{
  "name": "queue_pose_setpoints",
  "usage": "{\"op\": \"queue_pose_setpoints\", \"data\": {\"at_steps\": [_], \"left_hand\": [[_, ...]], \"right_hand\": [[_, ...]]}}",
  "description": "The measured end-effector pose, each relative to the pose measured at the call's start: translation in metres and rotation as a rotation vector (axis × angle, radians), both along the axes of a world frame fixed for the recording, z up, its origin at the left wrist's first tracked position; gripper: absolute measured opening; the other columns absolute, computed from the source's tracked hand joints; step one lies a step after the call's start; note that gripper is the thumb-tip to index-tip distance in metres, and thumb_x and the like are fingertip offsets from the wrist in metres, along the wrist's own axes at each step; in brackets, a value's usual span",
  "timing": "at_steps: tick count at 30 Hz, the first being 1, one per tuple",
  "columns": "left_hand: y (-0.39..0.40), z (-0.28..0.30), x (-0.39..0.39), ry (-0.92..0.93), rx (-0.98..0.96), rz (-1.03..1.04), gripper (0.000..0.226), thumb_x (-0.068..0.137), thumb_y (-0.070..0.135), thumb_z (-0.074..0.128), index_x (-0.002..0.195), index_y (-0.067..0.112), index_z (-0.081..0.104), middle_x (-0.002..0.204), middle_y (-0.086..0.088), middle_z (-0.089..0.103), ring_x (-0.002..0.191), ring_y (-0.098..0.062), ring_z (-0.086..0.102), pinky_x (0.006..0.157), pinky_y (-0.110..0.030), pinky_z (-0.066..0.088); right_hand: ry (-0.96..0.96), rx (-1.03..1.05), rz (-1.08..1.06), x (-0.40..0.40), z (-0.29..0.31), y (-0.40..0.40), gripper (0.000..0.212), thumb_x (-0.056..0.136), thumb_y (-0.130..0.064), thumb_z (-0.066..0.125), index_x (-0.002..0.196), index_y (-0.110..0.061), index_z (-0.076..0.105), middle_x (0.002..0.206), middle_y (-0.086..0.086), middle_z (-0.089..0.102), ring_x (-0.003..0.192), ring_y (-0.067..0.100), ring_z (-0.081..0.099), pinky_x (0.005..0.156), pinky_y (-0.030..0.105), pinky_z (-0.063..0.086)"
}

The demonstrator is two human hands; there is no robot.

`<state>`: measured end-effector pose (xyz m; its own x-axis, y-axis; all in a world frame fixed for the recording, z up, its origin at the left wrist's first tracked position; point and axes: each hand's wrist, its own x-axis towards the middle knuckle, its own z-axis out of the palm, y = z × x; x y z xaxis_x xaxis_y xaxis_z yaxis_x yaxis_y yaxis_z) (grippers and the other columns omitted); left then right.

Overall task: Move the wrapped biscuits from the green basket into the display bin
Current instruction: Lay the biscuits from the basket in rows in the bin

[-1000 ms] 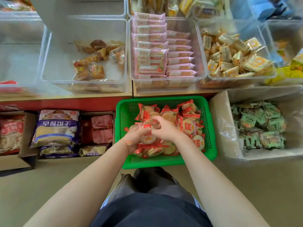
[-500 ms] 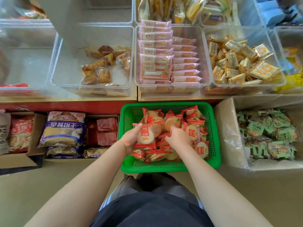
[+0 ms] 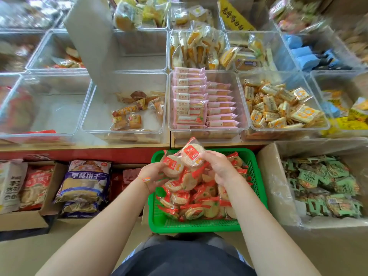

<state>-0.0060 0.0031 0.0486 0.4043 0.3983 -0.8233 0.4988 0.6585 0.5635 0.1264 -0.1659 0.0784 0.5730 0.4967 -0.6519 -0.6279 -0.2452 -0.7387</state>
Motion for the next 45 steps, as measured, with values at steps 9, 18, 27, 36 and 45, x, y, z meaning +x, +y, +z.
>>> {"op": "queue_pose_setpoints", "data": {"at_steps": [9,18,27,36,45], "left_hand": [[0.014,0.025,-0.018,-0.203,-0.183,-0.155,0.035,0.084,-0.007,0.060,0.112,0.011,0.051,0.095,-0.014,0.064,0.065,-0.018,0.067,0.059,-0.029,0.056],[0.068,0.038,-0.057,-0.324,-0.227,-0.273,0.037,0.088,0.026,0.061,0.122,0.012,0.060,0.099,-0.008,0.066,0.077,-0.016,0.064,0.065,-0.030,0.054],[0.229,0.048,-0.174,-0.292,-0.096,-0.617,0.041,0.074,0.009,0.068,0.115,0.009,0.062,0.089,-0.006,0.065,0.068,-0.012,0.058,0.057,-0.021,0.049],[0.430,0.086,-0.249,-0.312,0.366,-0.235,0.028,0.072,-0.009,0.071,0.090,0.011,0.066,0.078,-0.004,0.069,0.065,-0.013,0.065,0.056,-0.020,0.055],[0.486,0.060,-0.221,-0.204,0.822,-0.212,0.024,0.073,0.012,0.078,0.090,0.015,0.061,0.087,-0.003,0.066,0.079,-0.017,0.059,0.070,-0.027,0.045]], "right_hand": [[0.231,0.141,-0.138,-0.028,-0.016,0.009,0.059,0.078,-0.028,0.079,0.129,-0.004,0.060,0.120,0.019,0.068,0.108,0.032,0.065,0.090,0.044,0.055],[0.203,0.173,-0.131,-0.068,0.020,0.070,0.047,0.088,-0.028,0.070,0.126,-0.003,0.062,0.120,0.017,0.068,0.098,0.024,0.069,0.079,0.034,0.058],[0.227,0.331,-0.257,-0.166,0.031,0.235,0.045,0.085,-0.034,0.069,0.124,-0.013,0.062,0.114,0.011,0.071,0.093,0.021,0.068,0.076,0.033,0.057],[0.166,0.285,-0.213,-0.248,0.052,0.391,0.026,0.094,-0.018,0.061,0.118,-0.013,0.059,0.105,0.012,0.071,0.087,0.025,0.070,0.065,0.036,0.058],[-0.736,-0.365,0.037,-0.216,0.070,0.469,0.019,0.094,-0.014,0.061,0.112,-0.018,0.060,0.096,-0.002,0.064,0.088,0.015,0.060,0.076,0.034,0.052]]}}
